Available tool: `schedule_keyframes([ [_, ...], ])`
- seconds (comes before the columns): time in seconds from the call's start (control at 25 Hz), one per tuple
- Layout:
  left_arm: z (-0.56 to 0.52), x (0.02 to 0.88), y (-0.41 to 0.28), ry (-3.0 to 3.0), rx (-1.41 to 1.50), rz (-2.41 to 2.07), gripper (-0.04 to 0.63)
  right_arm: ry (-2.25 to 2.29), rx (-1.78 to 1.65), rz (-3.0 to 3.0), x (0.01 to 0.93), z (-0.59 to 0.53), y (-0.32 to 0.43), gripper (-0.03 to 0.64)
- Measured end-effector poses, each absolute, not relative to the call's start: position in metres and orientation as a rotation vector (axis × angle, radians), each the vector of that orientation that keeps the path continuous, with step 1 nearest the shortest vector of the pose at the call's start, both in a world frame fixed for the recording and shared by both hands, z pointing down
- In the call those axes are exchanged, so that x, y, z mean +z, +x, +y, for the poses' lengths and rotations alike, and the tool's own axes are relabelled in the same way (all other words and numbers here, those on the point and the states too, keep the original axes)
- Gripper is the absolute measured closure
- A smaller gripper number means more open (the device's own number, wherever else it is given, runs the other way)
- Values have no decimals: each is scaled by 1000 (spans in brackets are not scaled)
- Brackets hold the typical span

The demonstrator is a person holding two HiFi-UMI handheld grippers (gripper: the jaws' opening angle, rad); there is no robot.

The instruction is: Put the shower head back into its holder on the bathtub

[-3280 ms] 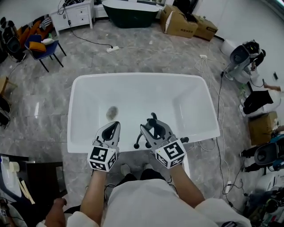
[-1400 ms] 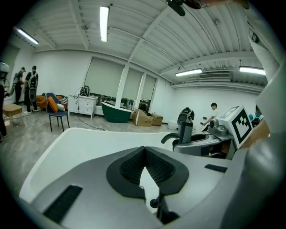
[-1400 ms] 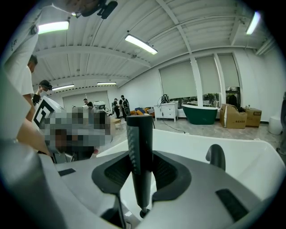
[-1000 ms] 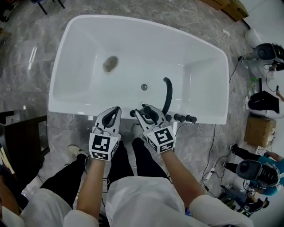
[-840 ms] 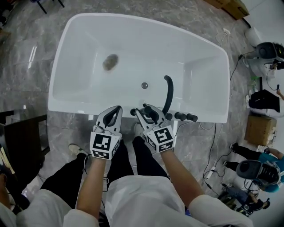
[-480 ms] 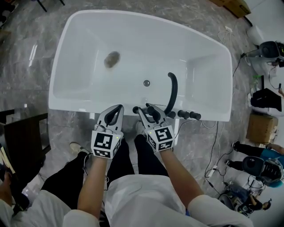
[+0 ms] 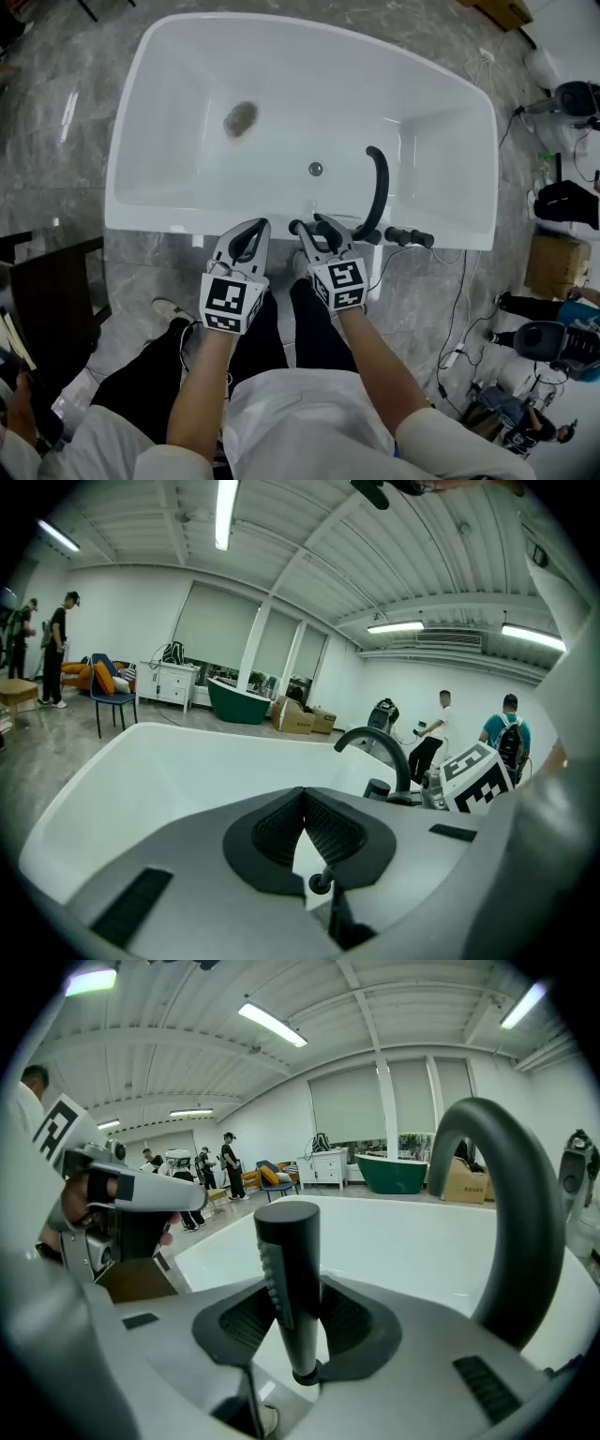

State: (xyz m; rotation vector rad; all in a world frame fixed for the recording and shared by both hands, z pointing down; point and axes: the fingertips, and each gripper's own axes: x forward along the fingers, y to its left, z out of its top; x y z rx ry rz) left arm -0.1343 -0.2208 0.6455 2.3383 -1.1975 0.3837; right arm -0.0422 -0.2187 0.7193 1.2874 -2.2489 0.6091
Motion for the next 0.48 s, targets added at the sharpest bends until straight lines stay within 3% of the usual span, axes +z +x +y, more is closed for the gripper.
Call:
schedule_keyframes([
  [0.48, -220, 654, -131, 2348, 379, -1163, 586, 1299, 622, -2215, 738, -216, -37, 474],
])
